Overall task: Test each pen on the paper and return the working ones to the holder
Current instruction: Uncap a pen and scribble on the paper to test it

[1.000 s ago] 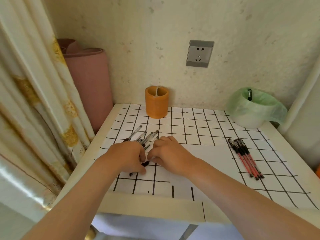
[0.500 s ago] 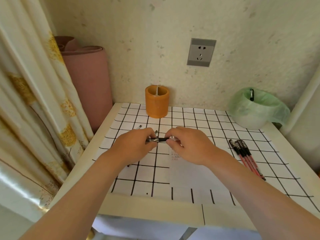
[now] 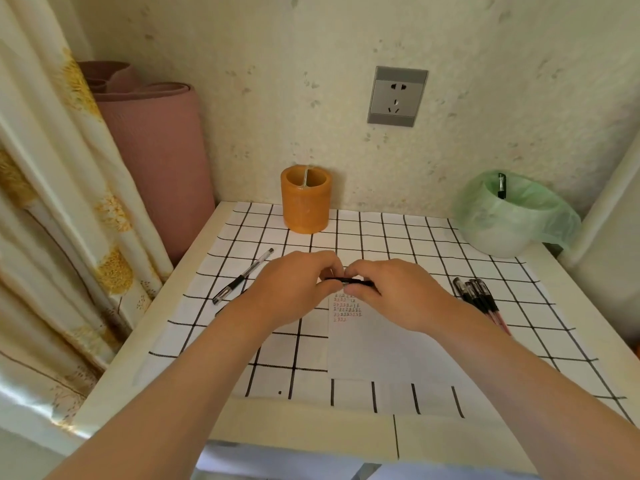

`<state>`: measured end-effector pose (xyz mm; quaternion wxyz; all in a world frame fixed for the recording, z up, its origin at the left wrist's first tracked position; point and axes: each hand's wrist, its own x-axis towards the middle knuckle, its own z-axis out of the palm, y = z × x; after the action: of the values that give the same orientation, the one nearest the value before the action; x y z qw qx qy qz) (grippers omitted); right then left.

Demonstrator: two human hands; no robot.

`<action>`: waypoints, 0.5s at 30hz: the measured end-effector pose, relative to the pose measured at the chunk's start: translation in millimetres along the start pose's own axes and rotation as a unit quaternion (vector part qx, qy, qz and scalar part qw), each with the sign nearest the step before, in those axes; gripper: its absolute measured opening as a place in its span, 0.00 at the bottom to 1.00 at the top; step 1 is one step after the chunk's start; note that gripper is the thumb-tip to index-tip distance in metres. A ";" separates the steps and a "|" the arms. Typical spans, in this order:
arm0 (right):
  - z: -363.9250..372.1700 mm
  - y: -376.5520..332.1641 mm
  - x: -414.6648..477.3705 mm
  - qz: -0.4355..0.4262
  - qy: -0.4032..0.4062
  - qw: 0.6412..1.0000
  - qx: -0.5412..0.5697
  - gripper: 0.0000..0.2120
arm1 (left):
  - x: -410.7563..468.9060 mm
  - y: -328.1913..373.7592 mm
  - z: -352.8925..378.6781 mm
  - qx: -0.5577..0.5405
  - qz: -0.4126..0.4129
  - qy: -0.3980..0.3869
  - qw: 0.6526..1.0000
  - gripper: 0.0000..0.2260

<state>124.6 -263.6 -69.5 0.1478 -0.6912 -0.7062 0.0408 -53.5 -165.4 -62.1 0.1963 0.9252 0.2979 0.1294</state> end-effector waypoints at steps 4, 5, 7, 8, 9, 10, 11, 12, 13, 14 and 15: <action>3.4 6.4 -0.2 -0.007 -0.010 0.999 0.042 0.10 | 6.3 1.8 4.0 -0.015 -0.001 0.006 1.000 0.04; 4.2 6.7 -0.3 -0.005 -0.009 0.999 0.039 0.10 | 8.0 2.1 6.0 -0.017 -0.001 0.006 1.000 0.04; 5.0 6.9 -1.0 -0.005 -0.005 1.000 0.017 0.10 | 11.5 2.7 9.9 -0.025 0.003 0.005 1.000 0.04; 5.2 7.2 -1.5 -0.005 -0.002 1.000 0.002 0.10 | 13.1 2.4 11.6 -0.028 0.005 0.003 1.000 0.04; 5.1 7.7 -1.7 -0.004 -0.001 1.000 -0.010 0.10 | 14.0 2.0 12.5 -0.032 0.005 0.000 0.999 0.03; 4.8 7.9 -1.8 -0.001 0.000 1.000 -0.019 0.10 | 15.0 1.4 13.1 -0.037 0.004 -0.005 0.999 0.03; 4.6 7.9 -2.0 0.001 0.000 1.000 -0.025 0.11 | 15.5 0.6 13.0 -0.043 0.003 -0.009 0.999 0.03; 4.1 7.5 -2.4 0.002 -0.001 1.000 -0.030 0.11 | 16.3 -0.6 13.0 -0.050 0.001 -0.014 0.999 0.02; 3.8 7.2 -2.3 0.003 -0.003 0.999 -0.032 0.11 | 16.6 -1.6 12.3 -0.060 -0.001 -0.018 0.998 0.02; 3.1 7.0 -2.3 0.005 -0.009 0.999 -0.030 0.12 | 16.4 -2.7 11.1 -0.071 -0.005 -0.022 0.997 0.02; 3.1 7.5 -2.1 0.007 -0.016 1.000 -0.023 0.12 | 16.1 -3.9 10.0 -0.078 -0.007 -0.025 0.997 0.02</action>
<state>131.0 -264.9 -74.7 0.1206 -0.6990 -0.7040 0.0365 -39.1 -155.7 -70.7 0.2761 0.9079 0.2882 0.1279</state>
